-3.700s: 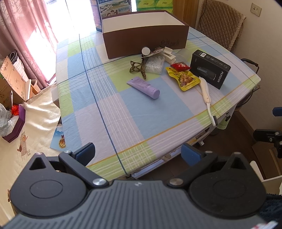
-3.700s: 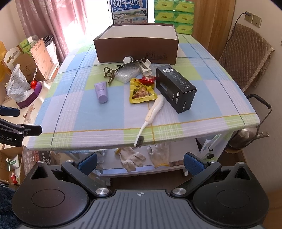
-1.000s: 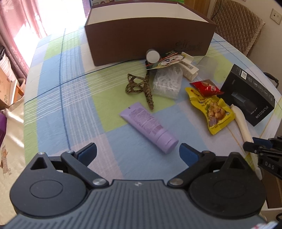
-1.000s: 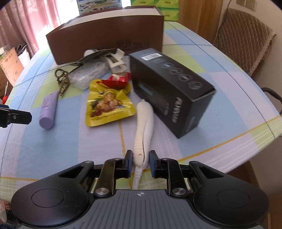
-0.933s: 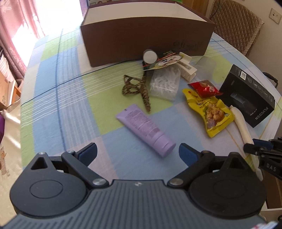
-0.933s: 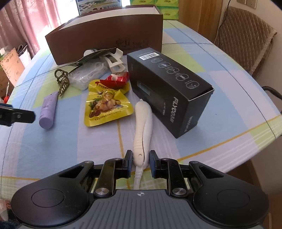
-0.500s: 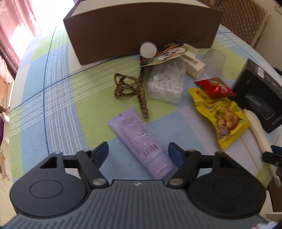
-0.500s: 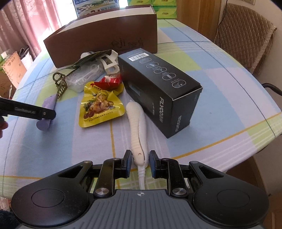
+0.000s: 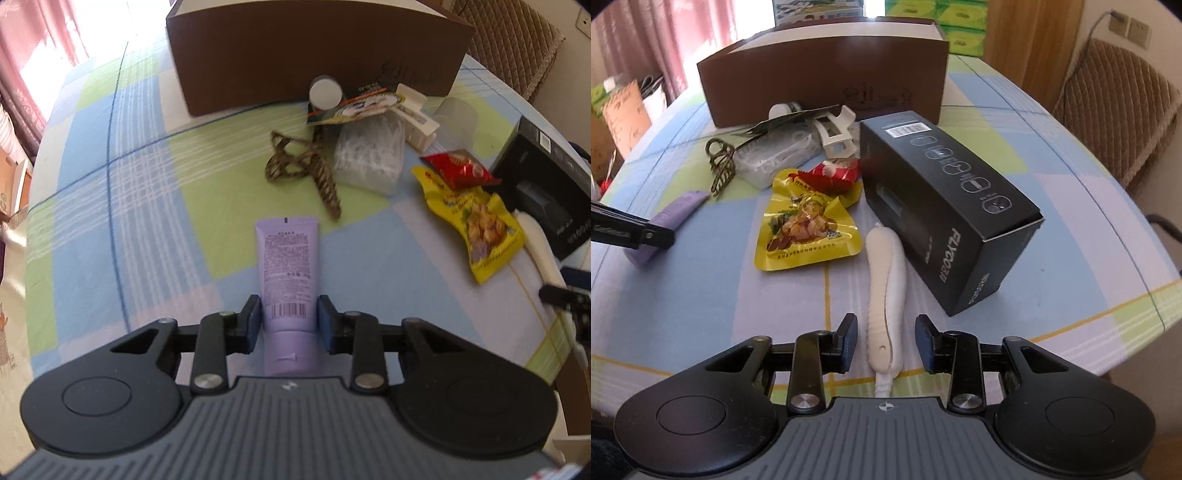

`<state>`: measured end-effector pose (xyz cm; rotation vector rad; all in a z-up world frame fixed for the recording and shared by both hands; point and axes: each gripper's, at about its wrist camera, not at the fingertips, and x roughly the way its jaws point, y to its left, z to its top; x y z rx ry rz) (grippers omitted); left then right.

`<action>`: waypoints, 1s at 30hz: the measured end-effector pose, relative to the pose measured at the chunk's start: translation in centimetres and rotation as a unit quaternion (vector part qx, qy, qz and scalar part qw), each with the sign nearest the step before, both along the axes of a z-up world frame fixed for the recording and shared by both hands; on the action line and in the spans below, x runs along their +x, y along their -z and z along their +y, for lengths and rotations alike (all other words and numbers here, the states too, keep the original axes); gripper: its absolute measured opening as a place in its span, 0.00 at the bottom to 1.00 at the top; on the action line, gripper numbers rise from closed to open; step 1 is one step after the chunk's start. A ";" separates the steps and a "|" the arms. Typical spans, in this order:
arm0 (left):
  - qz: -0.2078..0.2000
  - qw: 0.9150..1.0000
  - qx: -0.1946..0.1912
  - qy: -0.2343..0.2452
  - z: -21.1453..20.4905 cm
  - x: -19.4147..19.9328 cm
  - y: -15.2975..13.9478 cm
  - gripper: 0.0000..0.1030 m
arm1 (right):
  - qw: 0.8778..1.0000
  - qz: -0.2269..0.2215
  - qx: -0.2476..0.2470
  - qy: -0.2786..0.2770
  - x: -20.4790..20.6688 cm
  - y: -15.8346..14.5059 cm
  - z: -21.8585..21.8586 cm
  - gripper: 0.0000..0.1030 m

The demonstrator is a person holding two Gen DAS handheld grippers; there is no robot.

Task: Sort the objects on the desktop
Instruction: 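Grasp the purple tube with the left tool while the right tool grasps the white brush, then carry the purple tube and white brush into the brown box with both tools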

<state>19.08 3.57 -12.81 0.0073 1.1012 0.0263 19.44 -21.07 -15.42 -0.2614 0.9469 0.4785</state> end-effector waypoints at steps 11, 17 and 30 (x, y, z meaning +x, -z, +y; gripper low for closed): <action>0.022 1.000 -0.006 0.018 1.2 -1.7 -0.4 0.27 | 0.999 0.035 0.012 0.001 -0.6 -0.5 0.1 0.16; 0.010 1.000 -0.007 0.026 1.0 -2.0 -0.5 0.26 | 0.998 0.033 0.052 0.013 -2.0 -3.4 -1.2 0.16; -0.028 0.999 -0.024 -0.004 1.6 -2.2 -3.7 0.26 | 0.989 0.036 0.139 -0.017 2.1 -9.9 -2.5 0.16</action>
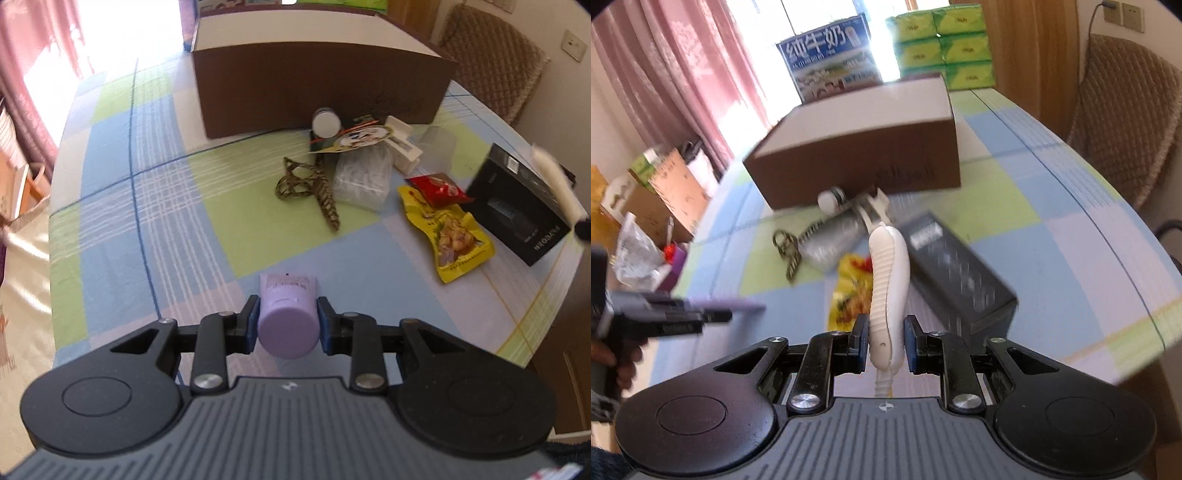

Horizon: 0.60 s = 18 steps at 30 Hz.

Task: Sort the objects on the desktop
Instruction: 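Carry the purple tube and white brush into the brown box with both tools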

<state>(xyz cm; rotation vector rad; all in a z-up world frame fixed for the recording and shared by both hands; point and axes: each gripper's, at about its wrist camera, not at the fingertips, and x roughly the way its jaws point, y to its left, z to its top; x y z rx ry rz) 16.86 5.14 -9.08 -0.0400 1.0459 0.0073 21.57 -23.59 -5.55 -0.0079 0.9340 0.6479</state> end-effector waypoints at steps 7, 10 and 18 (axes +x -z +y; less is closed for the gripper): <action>0.029 0.997 -0.013 -0.066 -0.4 -1.0 2.0 0.26 | 0.998 -0.015 0.020 -0.050 6.1 -2.3 -0.2 0.16; 0.041 0.994 -0.014 -0.102 -0.9 -1.3 2.8 0.27 | 0.997 -0.014 0.017 -0.075 8.7 -2.7 -0.7 0.16; 0.057 0.984 0.021 -0.167 -2.1 -0.3 3.7 0.27 | 0.992 -0.006 0.002 -0.127 15.7 -2.1 -2.5 0.16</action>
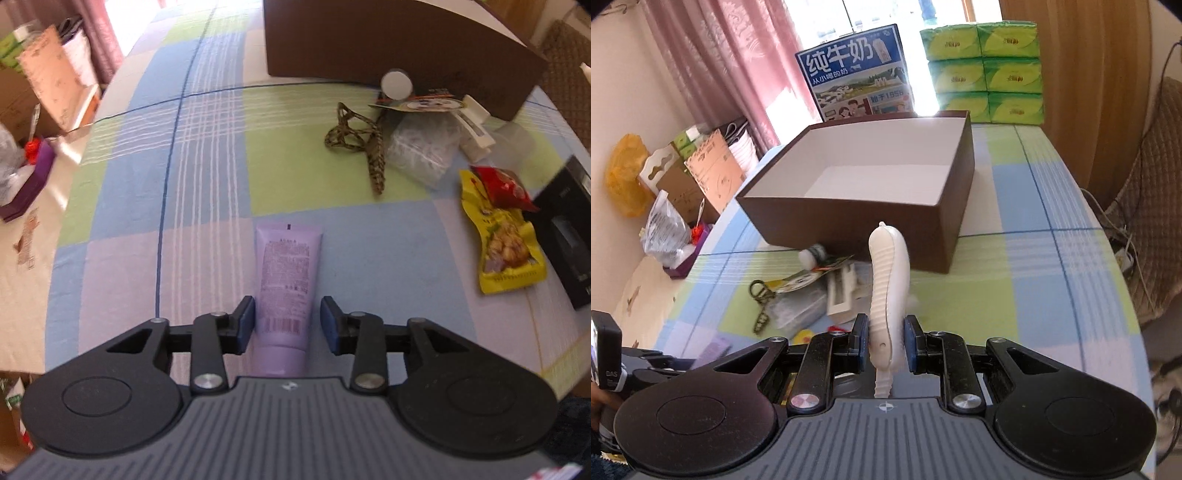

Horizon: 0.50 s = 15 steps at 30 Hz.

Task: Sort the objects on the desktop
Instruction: 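Carry the purple tube and white brush into the brown box with both tools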

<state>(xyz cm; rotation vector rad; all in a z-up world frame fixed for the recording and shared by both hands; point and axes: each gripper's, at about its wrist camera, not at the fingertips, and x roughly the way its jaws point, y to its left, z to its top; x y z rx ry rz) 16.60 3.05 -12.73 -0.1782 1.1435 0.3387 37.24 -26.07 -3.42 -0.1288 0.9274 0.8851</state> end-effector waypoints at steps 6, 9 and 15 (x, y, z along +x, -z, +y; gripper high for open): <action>-0.010 0.999 0.032 -0.041 -1.3 0.6 -0.9 0.27 | 0.999 0.007 -0.003 -0.039 3.6 1.0 -0.8 0.16; -0.031 0.997 0.036 -0.057 -1.7 1.0 -2.4 0.27 | 0.999 0.013 -0.001 -0.051 5.1 1.3 -0.9 0.16; -0.072 0.995 0.042 -0.054 -2.2 3.0 -6.1 0.27 | 0.997 0.022 0.022 -0.067 7.3 1.1 0.3 0.16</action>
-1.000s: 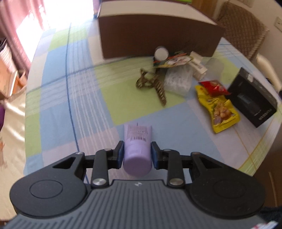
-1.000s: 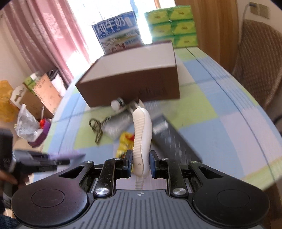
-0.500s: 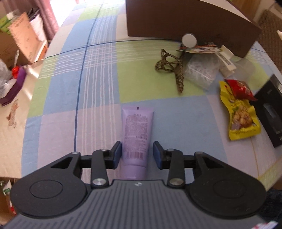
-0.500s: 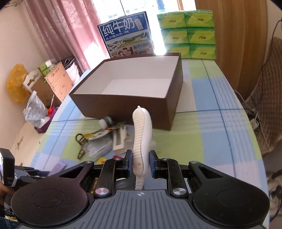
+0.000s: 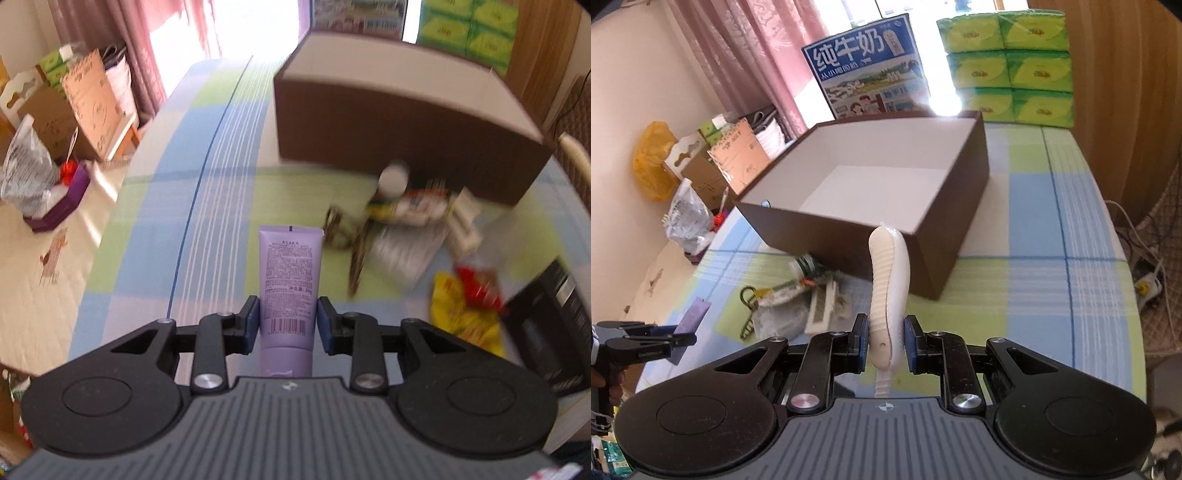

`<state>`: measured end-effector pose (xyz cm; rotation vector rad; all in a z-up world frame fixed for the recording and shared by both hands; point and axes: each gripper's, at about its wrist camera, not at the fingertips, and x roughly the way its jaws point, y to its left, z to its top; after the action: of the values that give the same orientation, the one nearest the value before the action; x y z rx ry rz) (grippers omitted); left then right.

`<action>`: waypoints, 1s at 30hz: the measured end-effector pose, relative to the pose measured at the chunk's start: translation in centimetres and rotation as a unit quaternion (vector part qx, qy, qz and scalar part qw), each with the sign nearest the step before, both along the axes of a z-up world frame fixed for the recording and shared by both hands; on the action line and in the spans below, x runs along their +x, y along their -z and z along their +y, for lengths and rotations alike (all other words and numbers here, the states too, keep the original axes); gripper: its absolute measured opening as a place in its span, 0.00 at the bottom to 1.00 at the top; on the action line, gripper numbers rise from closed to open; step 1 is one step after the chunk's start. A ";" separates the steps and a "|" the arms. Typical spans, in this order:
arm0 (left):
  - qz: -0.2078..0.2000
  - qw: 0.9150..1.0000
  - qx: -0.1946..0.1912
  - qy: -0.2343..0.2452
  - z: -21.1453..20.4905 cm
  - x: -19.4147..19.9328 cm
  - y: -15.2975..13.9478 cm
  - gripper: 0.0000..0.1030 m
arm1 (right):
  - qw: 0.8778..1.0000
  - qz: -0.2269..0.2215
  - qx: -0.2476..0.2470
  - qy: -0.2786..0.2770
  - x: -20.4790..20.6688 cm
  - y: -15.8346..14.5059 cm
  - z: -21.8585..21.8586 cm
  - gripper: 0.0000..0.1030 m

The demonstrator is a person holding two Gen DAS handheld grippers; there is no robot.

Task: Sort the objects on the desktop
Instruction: 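Carry the purple tube and white brush into the brown box with both tools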

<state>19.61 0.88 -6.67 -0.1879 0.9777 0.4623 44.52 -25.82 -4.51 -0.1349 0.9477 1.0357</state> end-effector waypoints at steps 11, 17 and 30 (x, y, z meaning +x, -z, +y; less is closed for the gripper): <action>-0.091 0.993 0.009 0.072 3.0 10.1 -6.9 0.27 | 0.998 -0.008 0.062 -0.001 4.1 -3.4 7.2 0.16; -0.114 0.987 0.005 0.113 4.3 18.1 -9.1 0.27 | 0.996 -0.009 0.091 0.018 6.7 -5.1 13.0 0.16; -0.050 0.985 -0.076 0.146 4.6 30.3 -1.5 0.27 | 0.996 0.007 -0.009 0.085 12.8 1.9 21.0 0.16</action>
<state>49.86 5.51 -5.13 -0.1999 0.9251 0.1088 57.33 -4.84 -6.39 -0.0603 0.9652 0.8720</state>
